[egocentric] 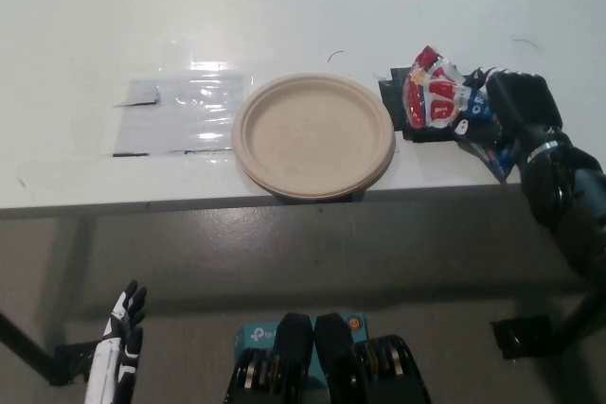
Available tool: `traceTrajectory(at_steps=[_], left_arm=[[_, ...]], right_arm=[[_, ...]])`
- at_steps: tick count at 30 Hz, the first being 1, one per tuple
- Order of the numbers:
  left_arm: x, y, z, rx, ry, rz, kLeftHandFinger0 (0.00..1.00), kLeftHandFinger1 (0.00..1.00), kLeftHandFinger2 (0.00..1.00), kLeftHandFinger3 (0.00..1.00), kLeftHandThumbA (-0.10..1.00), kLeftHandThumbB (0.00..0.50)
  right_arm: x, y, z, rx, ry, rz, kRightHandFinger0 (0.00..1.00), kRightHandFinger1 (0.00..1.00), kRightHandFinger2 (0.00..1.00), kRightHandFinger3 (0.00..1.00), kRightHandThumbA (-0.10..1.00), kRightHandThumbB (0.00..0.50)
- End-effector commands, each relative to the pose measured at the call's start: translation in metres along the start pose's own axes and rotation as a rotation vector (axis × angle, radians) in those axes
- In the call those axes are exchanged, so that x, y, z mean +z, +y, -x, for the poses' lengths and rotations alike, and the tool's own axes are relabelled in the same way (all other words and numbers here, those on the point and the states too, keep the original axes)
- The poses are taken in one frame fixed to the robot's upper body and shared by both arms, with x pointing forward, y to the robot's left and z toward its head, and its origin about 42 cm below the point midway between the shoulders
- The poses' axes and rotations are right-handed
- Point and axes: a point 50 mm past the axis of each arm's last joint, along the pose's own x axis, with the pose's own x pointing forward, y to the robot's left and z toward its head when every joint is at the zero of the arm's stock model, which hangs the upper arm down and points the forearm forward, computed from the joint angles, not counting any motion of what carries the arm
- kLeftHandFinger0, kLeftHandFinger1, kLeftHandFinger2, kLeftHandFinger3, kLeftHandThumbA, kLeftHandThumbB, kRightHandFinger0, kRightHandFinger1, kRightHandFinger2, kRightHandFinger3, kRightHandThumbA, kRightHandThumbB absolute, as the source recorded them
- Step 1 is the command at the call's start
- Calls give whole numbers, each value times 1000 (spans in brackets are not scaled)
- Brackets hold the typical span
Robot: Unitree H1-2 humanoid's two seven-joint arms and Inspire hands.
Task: The robot picks up a small bag of sunflower seeds on the right hand side and take it to the empty plate on the left hand side then pours some sunflower seeds on to the plate.
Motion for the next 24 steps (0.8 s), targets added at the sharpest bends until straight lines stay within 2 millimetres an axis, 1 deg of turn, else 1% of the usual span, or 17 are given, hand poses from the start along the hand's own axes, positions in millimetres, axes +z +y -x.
traceTrajectory(at_steps=[1, 3, 5, 6, 7, 8, 9, 10, 11, 12, 15, 17, 18, 20, 22, 23, 24], left_arm=[[6, 4, -2, -3, -54, -6, 1000, 1000, 1000, 1000, 1000, 21], [6, 4, -2, -4, -53, -6, 1000, 1000, 1000, 1000, 1000, 21], [6, 4, -2, -3, -51, 1, 1000, 1000, 1000, 1000, 1000, 23], [6, 4, -2, -2, -51, 0, 1000, 1000, 1000, 1000, 1000, 25], [5, 3, -2, 0, -52, 0, 1000, 1000, 1000, 1000, 1000, 25], [5, 3, -1, -1, -47, 2, 1000, 1000, 1000, 1000, 1000, 29], [5, 3, 1, -2, -46, 0, 1000, 1000, 1000, 1000, 1000, 29], [5, 3, 1, -2, -46, -4, 1000, 1000, 1000, 1000, 1000, 23], [5, 3, 1, -3, -46, -4, 1000, 1000, 1000, 1000, 1000, 23], [5, 3, 1, -5, -45, -5, 1000, 1000, 1000, 1000, 1000, 22], [6, 3, 0, -5, -47, 1, 1000, 1000, 1000, 1000, 1000, 30], [6, 3, 0, -7, -49, -8, 1000, 1000, 1000, 1000, 1000, 21], [7, 3, -1, -6, -49, -7, 1000, 1000, 1000, 1000, 1000, 21], [7, 3, -1, -6, -46, -8, 1000, 1000, 1000, 1000, 1000, 15], [8, 4, -1, -7, -51, -13, 1000, 1000, 1000, 1000, 1000, 11], [8, 4, -1, -6, -52, -13, 1000, 1000, 1000, 1000, 1000, 11], [8, 4, -2, -6, -55, -13, 1000, 1000, 1000, 1000, 1000, 10]], right_arm=[[-3, 26, 19, -33, 1, -162, 0, 158, 595, 567, -100, 66], [-3, 27, 21, -52, 6, -187, 0, 134, 629, 569, -100, 62], [0, 28, 22, -82, 4, -212, 0, 117, 637, 575, -100, 79], [1, 29, 21, -91, 5, -226, 0, 111, 688, 624, -100, 77], [3, 29, 21, -97, 6, -243, 0, 129, 727, 662, -100, 80], [6, 29, 20, -105, 6, -262, 0, 191, 797, 765, -100, 82], [8, 30, 20, -106, 8, -269, 0, 227, 796, 797, -100, 72], [11, 30, 19, -109, 5, -274, 0, 289, 796, 839, -100, 74], [12, 30, 18, -115, -4, -282, 0, 324, 818, 866, -100, 68], [15, 29, 18, -126, -18, -286, 0, 350, 817, 895, -100, 70], [22, 26, 15, -147, -41, -282, 0, 357, 798, 908, -100, 74], [28, 24, 12, -154, -60, -282, 0, 381, 801, 938, -100, 63], [32, 23, 9, -158, -69, -282, 0, 391, 795, 922, -100, 61], [39, 19, 5, -163, -85, -292, 0, 377, 780, 875, -100, 65], [45, 16, 2, -174, -106, -288, 0, 357, 798, 817, -100, 66], [47, 15, 1, -178, -115, -288, 0, 346, 803, 809, -100, 63], [51, 13, -1, -186, -131, -285, 0, 346, 814, 820, -100, 70]])
